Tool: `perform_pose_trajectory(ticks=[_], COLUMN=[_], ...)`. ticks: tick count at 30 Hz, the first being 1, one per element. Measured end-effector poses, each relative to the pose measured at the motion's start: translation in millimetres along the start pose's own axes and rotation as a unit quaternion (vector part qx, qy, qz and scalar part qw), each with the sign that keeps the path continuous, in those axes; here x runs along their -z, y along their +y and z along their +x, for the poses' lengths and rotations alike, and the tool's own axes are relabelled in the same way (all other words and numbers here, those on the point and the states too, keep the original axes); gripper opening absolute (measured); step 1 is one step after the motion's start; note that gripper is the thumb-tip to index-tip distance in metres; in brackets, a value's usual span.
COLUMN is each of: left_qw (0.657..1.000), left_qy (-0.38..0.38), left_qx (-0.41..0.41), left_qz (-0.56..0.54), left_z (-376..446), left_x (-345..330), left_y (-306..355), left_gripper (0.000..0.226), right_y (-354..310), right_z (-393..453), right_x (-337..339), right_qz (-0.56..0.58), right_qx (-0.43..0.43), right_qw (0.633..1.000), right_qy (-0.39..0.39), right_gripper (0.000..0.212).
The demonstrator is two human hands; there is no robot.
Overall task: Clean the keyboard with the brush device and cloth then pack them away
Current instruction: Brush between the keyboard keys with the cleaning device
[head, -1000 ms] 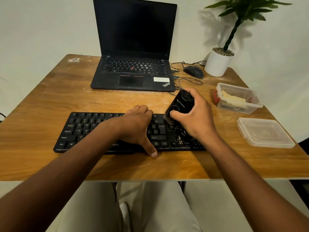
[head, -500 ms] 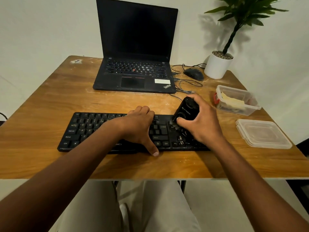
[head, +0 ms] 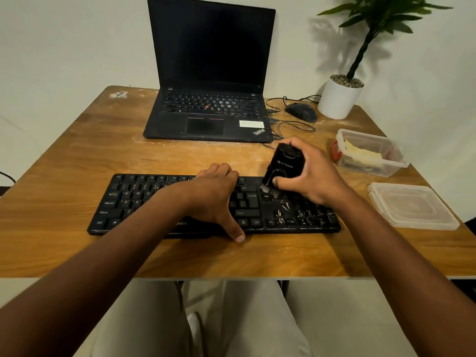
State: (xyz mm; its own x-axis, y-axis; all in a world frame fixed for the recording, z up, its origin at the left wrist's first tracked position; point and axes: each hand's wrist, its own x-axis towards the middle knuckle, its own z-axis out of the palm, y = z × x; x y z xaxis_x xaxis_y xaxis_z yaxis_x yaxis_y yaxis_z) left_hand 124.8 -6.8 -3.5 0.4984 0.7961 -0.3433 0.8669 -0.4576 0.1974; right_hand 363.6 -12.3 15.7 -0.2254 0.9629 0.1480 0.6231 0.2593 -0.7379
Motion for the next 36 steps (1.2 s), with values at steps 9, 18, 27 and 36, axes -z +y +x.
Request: perform_pose_trajectory(ticks=[9, 18, 27, 36], left_qw=[1.000, 1.000, 1.000, 1.000], left_qy=[0.004, -0.004, -0.005, -0.005], left_qx=[-0.004, -0.004, -0.005, 0.002], left_qz=[0.005, 0.010, 0.004, -0.006], left_z=[-0.1, 0.2, 0.1, -0.5], left_x=[-0.3, 0.5, -0.2, 0.7], left_y=[-0.8, -0.3, -0.9, 0.4], left_gripper=[0.135, 0.135, 0.137, 0.136], right_y=[0.4, 1.4, 10.2, -9.1], right_z=[-4.1, 24.5, -9.2, 2.8], right_x=[16.6, 8.2, 15.0, 7.6], right_qz=[0.018, -0.040, -0.014, 0.018], right_qx=[0.029, 0.036, 0.021, 0.033], right_qw=[0.997, 0.999, 0.998, 0.998], right_qy=[-0.074, 0.002, -0.061, -0.059], right_gripper=[0.062, 0.063, 0.064, 0.062])
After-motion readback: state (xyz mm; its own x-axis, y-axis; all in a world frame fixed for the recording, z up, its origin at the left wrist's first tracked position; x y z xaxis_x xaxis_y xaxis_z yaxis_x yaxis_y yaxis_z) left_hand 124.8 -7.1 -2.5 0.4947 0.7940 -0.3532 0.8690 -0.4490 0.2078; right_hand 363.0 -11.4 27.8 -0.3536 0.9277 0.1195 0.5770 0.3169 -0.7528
